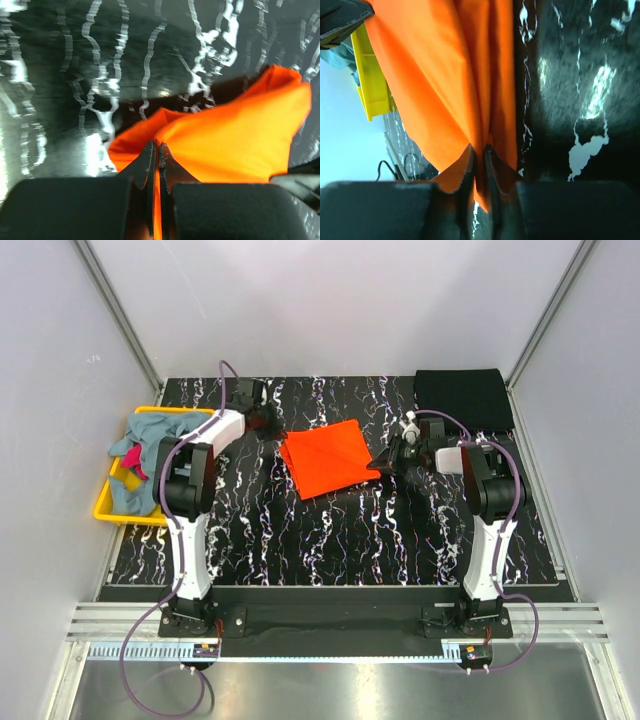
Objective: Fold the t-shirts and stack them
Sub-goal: Fold the tshirt
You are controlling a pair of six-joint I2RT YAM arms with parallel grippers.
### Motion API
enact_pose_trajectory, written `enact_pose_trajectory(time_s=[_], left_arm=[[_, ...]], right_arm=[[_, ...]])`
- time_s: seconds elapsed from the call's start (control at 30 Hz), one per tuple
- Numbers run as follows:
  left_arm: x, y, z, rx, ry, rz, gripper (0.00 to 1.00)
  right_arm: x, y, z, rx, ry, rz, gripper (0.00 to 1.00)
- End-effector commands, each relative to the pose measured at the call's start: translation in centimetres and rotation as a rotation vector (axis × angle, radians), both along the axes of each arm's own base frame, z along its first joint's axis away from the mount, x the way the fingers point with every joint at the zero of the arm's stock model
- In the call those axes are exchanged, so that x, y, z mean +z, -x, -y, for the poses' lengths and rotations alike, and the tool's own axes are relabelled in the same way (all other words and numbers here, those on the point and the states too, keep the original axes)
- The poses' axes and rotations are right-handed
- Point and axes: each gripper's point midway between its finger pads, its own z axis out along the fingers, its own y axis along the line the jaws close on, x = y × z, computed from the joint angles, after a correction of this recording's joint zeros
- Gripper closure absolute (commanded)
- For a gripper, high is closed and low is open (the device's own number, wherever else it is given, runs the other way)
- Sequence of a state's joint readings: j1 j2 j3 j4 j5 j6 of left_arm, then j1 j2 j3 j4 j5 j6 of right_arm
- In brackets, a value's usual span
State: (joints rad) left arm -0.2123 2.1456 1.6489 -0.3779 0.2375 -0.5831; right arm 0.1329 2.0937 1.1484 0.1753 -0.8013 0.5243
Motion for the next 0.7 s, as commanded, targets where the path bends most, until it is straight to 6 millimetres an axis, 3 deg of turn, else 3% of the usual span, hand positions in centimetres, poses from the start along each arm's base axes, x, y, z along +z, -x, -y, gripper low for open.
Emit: enact_pose_trajectory(time_s=[0.0,0.03,0.13,0.33,0.47,0.5,0.53,0.57,0.67], left_arm=[[2.5,-1.2,-2.6,0.06,-0.06,0.07,1.0],[2.4,-1.3,-2.7,0.058,-0.054,0.068,1.0],[2.4,-1.6,-2.0,0.022,-0.031,0.074,1.0],[3.2,-2.1,-0.7,-0.024,0.03,0.089,1.0],[5.3,-2.0,-0.1,-0.036,0.062,0.12,1.0],[5.8,-1.7,0.0,-0.037,0.07,0.121,1.0],[6.3,-1.6,-0.2,-0.025,0.065,0.127,1.0],[7.3,-1.0,-0.7,-0.01,0.048,0.127,1.0],[6.8,-1.1,-2.9,0.06,-0.05,0.133,1.0]], right_arm=[[0.2,0.5,-0.6,0.016,-0.001,0.025,0.74],[0.2,0.8,-0.8,0.028,-0.001,0.027,0.65],[0.3,1.3,-1.2,0.055,-0.022,0.023,0.56],[0.7,2.4,-2.2,0.104,-0.056,0.048,0.57],[0.6,2.6,-2.6,0.112,-0.075,0.052,0.71],[0.6,2.5,-2.8,0.114,-0.083,0.06,0.87],[0.3,2.7,-2.7,0.101,-0.088,0.04,0.93],[0.4,2.6,-2.8,0.092,-0.09,0.052,0.96],[0.2,2.7,-2.8,0.063,-0.095,0.048,1.0]])
